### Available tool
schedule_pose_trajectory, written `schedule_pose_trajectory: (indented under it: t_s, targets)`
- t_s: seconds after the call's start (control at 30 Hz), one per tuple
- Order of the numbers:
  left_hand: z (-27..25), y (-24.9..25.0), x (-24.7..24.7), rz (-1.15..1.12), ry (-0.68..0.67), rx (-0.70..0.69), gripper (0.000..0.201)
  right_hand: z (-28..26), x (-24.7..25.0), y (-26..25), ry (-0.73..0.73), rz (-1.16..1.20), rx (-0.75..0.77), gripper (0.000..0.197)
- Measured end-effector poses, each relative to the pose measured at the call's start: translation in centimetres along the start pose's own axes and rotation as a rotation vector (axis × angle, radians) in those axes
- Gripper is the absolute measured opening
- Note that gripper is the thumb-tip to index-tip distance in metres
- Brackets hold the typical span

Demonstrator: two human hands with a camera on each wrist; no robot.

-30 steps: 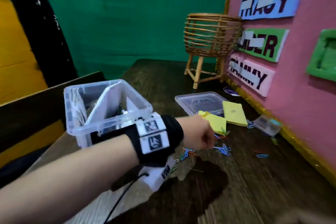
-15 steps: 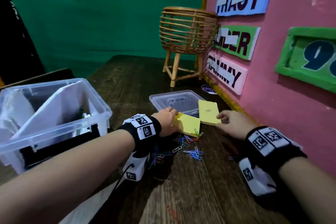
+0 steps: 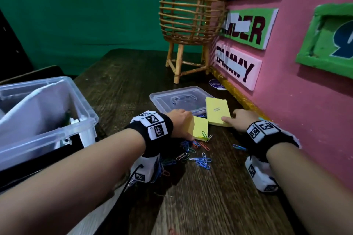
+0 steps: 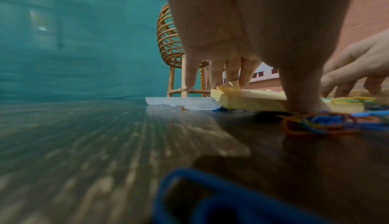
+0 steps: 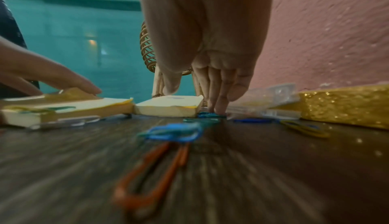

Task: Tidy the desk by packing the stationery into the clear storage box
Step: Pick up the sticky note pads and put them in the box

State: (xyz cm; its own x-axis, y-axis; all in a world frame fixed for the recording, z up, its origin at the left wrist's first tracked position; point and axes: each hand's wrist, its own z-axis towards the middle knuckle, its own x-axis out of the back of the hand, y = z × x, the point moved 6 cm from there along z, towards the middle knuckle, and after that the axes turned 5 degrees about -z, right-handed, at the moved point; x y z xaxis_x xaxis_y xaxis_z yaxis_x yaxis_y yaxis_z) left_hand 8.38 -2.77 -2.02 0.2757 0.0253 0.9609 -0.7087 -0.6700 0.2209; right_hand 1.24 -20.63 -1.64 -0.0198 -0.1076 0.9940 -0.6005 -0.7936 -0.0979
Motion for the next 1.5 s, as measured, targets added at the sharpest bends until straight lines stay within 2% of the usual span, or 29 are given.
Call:
schedule_pose_trajectory:
  t_s: [0.13, 0.27, 0.37, 0.5, 0.63, 0.73, 0.97, 1.07, 1.17, 1.27, 1.4, 1.5]
  targets:
    - [-0.4, 0.2, 0.1, 0.045, -0.021, 0.037, 0.104, 0.0, -0.3, -0.1, -0.017, 0.086, 0.016, 0.064]
    - [-0.5, 0.1, 0.0, 0.082, -0.081, 0.077, 0.107, 0.0, -0.5, -0.2, -0.058, 0.152, 0.042, 0.069]
    - [-0.6, 0.5, 0.1, 0.053, -0.099, 0.038, 0.105, 0.0, -0.9, -0.7, -0.112, 0.181, 0.062, 0.062]
    - [-0.1, 1.7, 0.0, -0.042, -0.136, -0.046, 0.105, -0.2, -0.6, -0.8, -0.084, 0.127, 0.041, 0.040]
    - [0.3, 2.5, -0.3, -0.260, -0.172, -0.056, 0.093, -0.4, -1.0, -0.9, -0.154, -0.032, 0.054, 0.039]
    - [0.1, 2.6, -0.1, -0.258, -0.146, -0.079, 0.091, 0.2, -1.3, -0.8, -0.174, -0.040, 0.051, 0.038]
    - [-0.1, 3.5, 0.4, -0.114, -0.080, -0.170, 0.092, 0.7, -0.8, 0.1, -0.064, 0.292, -0.087, 0.048]
    - [0.0, 4.1, 0.8, -0.051, -0.009, -0.215, 0.084, 0.7, -0.1, 0.2, 0.061, 0.363, -0.067, 0.050]
    - [-0.1, 4.5, 1.4, 0.003, 0.048, -0.238, 0.083, 0.4, 0.3, -0.3, 0.086, 0.466, -0.026, 0.056]
    - [-0.6, 4.7, 1.7, 0.054, 0.075, -0.245, 0.077, -0.2, 0.4, -0.9, 0.049, 0.463, 0.031, 0.040]
    - [-2.0, 5.5, 1.8, 0.136, 0.113, -0.298, 0.053, -2.0, 0.9, -1.1, 0.073, 0.484, 0.065, 0.019]
    - [-3.0, 5.9, 2.1, 0.205, 0.119, -0.304, 0.044, -3.6, 1.4, -1.3, 0.096, 0.482, 0.103, 0.016]
